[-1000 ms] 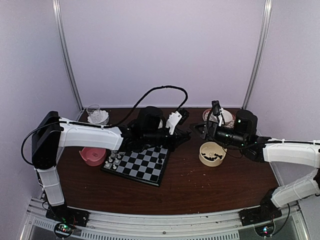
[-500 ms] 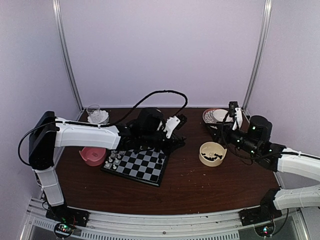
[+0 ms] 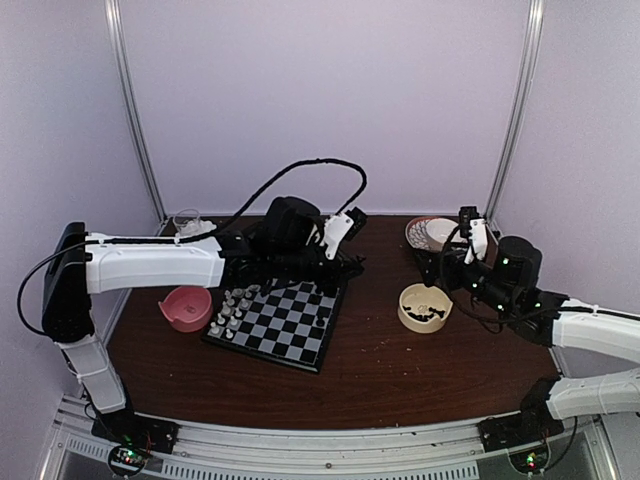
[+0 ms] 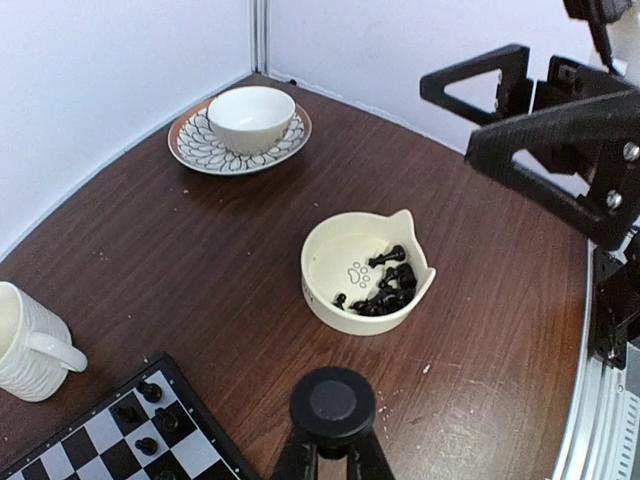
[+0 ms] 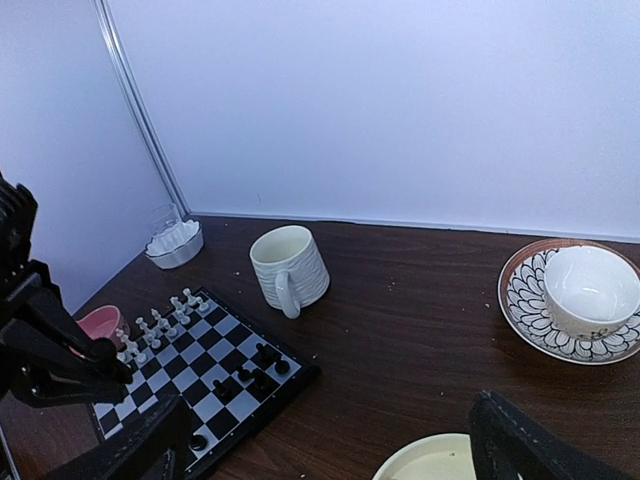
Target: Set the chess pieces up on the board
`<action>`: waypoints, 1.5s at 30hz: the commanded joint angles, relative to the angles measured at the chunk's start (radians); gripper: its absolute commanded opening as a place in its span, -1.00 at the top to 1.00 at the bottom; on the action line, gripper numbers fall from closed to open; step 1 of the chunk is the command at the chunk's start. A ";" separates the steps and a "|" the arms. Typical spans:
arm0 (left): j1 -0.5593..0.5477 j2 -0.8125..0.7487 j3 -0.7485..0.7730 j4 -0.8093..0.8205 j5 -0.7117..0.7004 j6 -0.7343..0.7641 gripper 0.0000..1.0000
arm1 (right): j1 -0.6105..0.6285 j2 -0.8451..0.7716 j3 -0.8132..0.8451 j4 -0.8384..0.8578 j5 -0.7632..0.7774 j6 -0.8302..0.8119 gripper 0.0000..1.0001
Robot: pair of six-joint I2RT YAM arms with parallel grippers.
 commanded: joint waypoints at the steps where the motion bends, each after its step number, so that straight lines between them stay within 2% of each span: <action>1: -0.012 -0.032 0.022 0.076 -0.024 -0.010 1.00 | 0.005 -0.009 -0.023 0.035 0.033 -0.029 -0.99; 11: -0.017 0.001 0.043 0.184 0.007 -0.017 1.00 | 0.005 -0.032 -0.025 0.024 -0.010 -0.039 -0.99; 17: -0.016 0.014 0.050 0.175 0.016 -0.017 1.00 | 0.005 0.002 -0.021 0.038 -0.037 -0.027 -0.99; 28: -0.009 -0.031 0.061 0.006 0.073 -0.037 1.00 | 0.005 0.081 -0.016 0.085 -0.113 0.003 -0.99; 35: 0.060 -0.095 0.035 -0.091 0.222 -0.115 1.00 | 0.007 0.152 -0.005 0.124 -0.187 0.008 -0.94; 45: 0.123 -0.076 0.154 -0.384 0.392 -0.157 1.00 | 0.099 0.098 -0.008 0.155 -0.277 -0.165 -0.89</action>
